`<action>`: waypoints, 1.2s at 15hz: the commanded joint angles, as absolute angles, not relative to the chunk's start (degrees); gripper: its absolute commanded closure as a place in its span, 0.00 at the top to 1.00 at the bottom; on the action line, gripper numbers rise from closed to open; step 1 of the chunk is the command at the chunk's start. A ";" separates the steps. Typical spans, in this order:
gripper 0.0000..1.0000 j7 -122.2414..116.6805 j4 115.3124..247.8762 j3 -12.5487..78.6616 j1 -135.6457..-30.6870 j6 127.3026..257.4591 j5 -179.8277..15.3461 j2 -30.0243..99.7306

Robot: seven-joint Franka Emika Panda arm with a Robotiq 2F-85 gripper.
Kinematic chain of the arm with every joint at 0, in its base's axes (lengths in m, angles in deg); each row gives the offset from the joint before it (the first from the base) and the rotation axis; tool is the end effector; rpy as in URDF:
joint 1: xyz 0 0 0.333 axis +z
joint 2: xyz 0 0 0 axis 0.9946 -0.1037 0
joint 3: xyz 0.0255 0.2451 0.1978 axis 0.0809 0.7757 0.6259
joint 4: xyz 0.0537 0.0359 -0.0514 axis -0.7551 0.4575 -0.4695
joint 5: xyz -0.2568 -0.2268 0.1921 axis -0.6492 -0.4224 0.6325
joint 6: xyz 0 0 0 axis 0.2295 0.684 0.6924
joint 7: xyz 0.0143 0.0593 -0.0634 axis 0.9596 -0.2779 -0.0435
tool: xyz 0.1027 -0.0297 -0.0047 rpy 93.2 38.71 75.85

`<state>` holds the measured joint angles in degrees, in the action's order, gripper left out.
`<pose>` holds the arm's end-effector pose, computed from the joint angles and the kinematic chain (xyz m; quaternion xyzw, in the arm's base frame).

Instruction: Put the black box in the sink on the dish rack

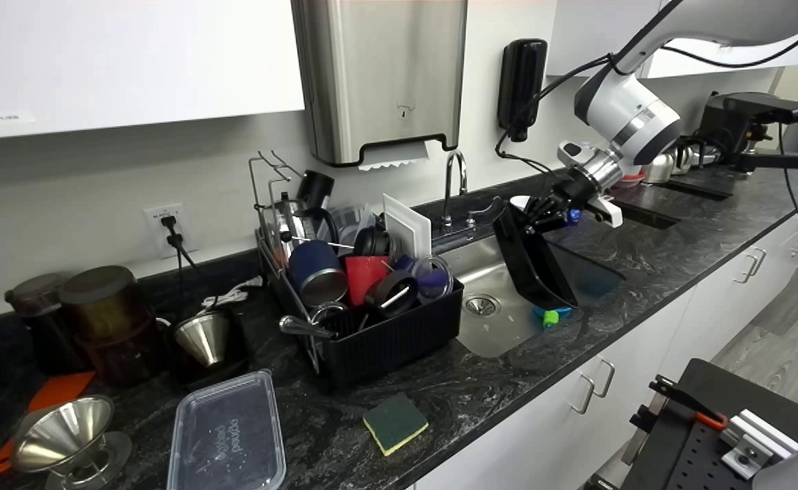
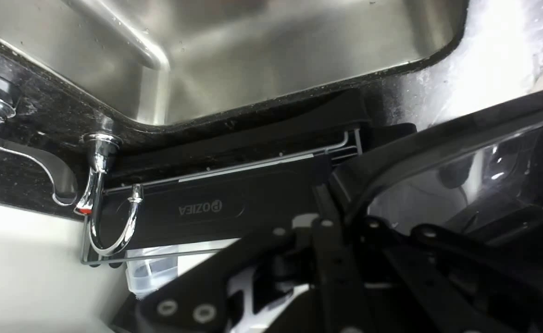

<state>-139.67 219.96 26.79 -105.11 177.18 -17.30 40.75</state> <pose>0.4545 -0.2252 0.2648 -0.7977 -0.4420 -0.3526 0.2098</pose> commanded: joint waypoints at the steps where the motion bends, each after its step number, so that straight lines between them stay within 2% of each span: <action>1: 0.01 -136.16 220.70 25.38 -102.63 178.47 -17.06 42.11; 18: 0.01 -133.30 227.07 25.58 -99.12 178.59 -16.70 53.82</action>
<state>-133.56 224.26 26.19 -100.64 177.18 -17.32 50.69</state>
